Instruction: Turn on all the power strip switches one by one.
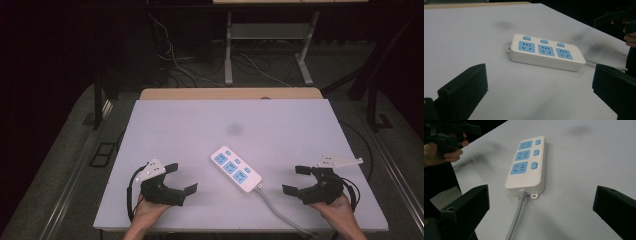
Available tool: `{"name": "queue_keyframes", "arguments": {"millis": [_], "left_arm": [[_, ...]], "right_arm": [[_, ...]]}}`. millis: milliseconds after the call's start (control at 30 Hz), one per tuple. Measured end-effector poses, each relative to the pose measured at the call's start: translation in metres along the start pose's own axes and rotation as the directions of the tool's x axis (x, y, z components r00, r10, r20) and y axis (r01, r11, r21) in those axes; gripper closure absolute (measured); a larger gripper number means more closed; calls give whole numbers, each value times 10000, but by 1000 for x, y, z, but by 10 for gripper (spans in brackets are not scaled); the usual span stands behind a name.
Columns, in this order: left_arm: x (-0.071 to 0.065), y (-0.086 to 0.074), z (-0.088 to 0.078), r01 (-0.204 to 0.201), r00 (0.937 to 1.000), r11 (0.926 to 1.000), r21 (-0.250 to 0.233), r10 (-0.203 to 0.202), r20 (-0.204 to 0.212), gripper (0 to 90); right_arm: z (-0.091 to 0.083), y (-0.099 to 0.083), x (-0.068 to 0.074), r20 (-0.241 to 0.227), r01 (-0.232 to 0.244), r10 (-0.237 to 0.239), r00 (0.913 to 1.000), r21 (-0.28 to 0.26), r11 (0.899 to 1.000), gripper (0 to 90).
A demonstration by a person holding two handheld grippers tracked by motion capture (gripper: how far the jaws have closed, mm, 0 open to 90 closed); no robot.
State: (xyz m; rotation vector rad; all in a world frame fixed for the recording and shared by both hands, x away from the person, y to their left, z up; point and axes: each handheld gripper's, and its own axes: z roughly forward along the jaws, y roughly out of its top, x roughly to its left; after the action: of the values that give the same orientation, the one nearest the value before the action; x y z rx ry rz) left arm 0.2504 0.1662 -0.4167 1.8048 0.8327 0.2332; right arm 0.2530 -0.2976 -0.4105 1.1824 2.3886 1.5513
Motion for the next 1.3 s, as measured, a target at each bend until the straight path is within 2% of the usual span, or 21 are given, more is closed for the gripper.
{"name": "queue_keyframes", "arguments": {"millis": [233,567,1000,1300], "left_arm": [[1,0,-2,70,10000,10000,-22,-70,64,0],[1,-1,2,8,9999,9998,215,-11,133,0],[0,-3,6,-34,9995,9989,472,19,321,0],[1,-5,5,-41,9995,9989,461,26,328,0]], "right_arm": [[0,0,0,-20,38,-37,10000,52,10000,5],[1,1,-1,-99,-21,22,9999,109,9999,4],[2,3,1,-41,77,-75,10000,395,9992,5],[0,6,1,-112,128,-121,9999,632,9979,5]]}}
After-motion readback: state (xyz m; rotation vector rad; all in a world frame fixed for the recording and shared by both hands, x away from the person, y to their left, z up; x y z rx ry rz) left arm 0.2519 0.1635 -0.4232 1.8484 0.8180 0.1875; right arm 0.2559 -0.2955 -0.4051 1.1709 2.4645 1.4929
